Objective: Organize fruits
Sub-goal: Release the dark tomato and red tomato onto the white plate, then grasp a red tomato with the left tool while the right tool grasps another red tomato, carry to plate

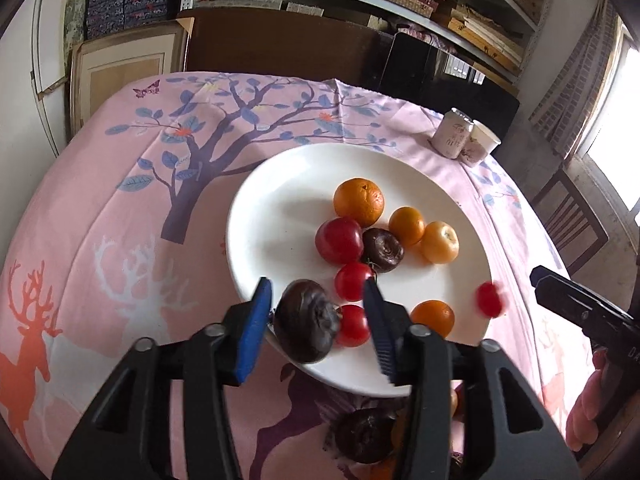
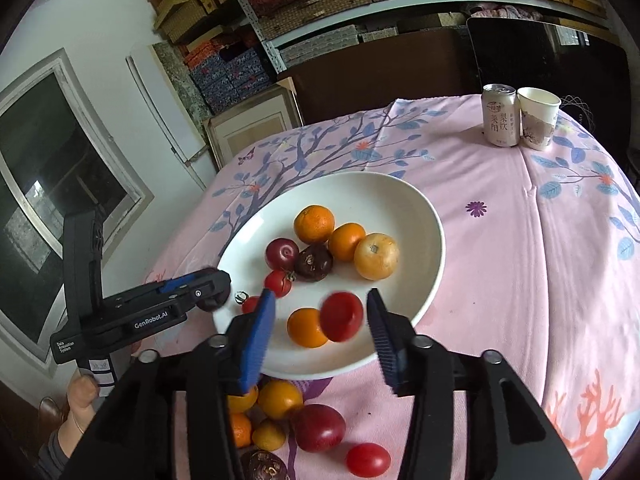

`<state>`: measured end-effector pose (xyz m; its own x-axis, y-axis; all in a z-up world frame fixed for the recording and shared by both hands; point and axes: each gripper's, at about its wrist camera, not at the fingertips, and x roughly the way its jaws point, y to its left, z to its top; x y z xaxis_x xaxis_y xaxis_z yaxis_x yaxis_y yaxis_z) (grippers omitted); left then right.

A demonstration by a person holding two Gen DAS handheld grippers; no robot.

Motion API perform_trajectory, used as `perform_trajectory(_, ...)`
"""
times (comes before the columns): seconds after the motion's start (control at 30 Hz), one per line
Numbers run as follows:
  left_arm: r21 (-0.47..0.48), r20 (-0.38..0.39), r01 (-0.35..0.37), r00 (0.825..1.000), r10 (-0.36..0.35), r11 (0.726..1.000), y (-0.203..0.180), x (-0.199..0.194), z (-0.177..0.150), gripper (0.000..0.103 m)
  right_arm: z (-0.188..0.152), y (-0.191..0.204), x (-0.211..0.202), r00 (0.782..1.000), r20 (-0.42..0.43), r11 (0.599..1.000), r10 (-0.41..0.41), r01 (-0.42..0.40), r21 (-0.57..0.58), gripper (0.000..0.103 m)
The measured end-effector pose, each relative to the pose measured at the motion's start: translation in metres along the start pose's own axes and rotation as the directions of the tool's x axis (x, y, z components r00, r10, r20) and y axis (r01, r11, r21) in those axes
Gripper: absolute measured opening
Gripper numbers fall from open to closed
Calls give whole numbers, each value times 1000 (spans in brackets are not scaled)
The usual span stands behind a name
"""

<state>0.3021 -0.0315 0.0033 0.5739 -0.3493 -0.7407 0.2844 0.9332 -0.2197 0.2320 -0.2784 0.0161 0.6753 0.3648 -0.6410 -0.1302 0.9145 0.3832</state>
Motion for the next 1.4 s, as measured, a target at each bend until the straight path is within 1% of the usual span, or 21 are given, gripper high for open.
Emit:
perform_trajectory(0.07, 19, 55, -28, 998, 27, 999, -2, -15, -6, 77, -7, 2, -8, 1000, 16, 1000, -6, 7, -20, 56)
perform_trajectory(0.1, 33, 71, -33, 997, 31, 999, -4, -24, -10, 77, -12, 1, -13, 1000, 19, 1000, -6, 7, -23, 56)
perform_trajectory(0.17, 57, 78, -7, 997, 3, 998, -7, -41, -23, 77, -25, -1, -23, 1000, 18, 1000, 8, -7, -19, 56)
perform_trajectory(0.27, 146, 55, -18, 998, 10, 989, -16, -58, -53, 77, -53, -6, -38, 1000, 16, 1000, 11, -10, -14, 58)
perform_trajectory(0.37, 259, 9, -37, 999, 36, 965, -28, -69, -94, 77, -81, -17, -45, 1000, -8, 999, 25, -24, 23, 58)
perform_trajectory(0.43, 313, -14, -29, 999, 35, 949, -33, -77, -119, 77, -97, -25, -50, 1000, -16, 999, 27, -26, 41, 58)
perform_trajectory(0.53, 378, -34, -15, 999, 30, 926, -43, -84, -147, 77, -110, -31, -51, 999, -23, 998, 30, -29, 55, 58)
perform_trajectory(0.6, 416, -39, -36, 998, 57, 909, -50, -79, -156, 67, -115, -34, -48, 999, -34, 998, 23, -21, 62, 58)
perform_trajectory(0.67, 422, -76, -22, 995, 60, 906, -56, -69, -160, 58, -117, -34, -48, 999, -33, 998, 27, -25, 62, 58)
perform_trajectory(0.7, 420, -93, -10, 994, 54, 907, -58, -64, -160, 55, -117, -34, -49, 999, -27, 998, 28, -27, 59, 58)
perform_trajectory(0.77, 433, -113, -11, 991, 66, 901, -63, -55, -163, 51, -119, -35, -49, 999, -32, 997, 32, -30, 64, 58)
perform_trajectory(0.8, 436, -127, 0, 990, 61, 900, -65, -53, -165, 45, -119, -36, -50, 999, -30, 997, 38, -36, 67, 58)
perform_trajectory(0.83, 442, -136, 13, 989, 53, 897, -69, -51, -166, 42, -119, -38, -51, 999, -24, 997, 43, -42, 71, 58)
perform_trajectory(0.87, 453, -125, 4, 990, 59, 891, -72, -50, -167, 41, -119, -39, -52, 999, -21, 996, 50, -48, 76, 58)
perform_trajectory(0.93, 461, -116, -2, 991, 63, 887, -75, -47, -167, 40, -120, -42, -52, 998, -22, 994, 59, -57, 89, 58)
perform_trajectory(1.0, 448, -126, 12, 991, 50, 894, -75, -43, -163, 36, -119, -42, -51, 998, -24, 994, 64, -62, 90, 58)
perform_trajectory(1.1, 442, -127, 26, 991, 34, 897, -76, -39, -159, 31, -119, -39, -50, 998, -30, 996, 51, -49, 78, 58)
perform_trajectory(1.2, 447, -119, 31, 993, 25, 894, -78, -39, -161, 30, -119, -41, -47, 998, -39, 995, 39, -35, 91, 58)
perform_trajectory(1.27, 432, -110, 51, 994, -3, 900, -75, -44, -160, 30, -118, -45, -46, 998, -43, 993, 39, -35, 109, 58)
perform_trajectory(1.3, 419, -98, 53, 995, -13, 906, -73, -48, -158, 30, -118, -47, -46, 999, -42, 993, 35, -30, 118, 58)
perform_trajectory(1.4, 357, -84, 96, 994, -70, 929, -60, -63, -155, 30, -118, -48, -45, 999, -43, 992, 21, -16, 125, 58)
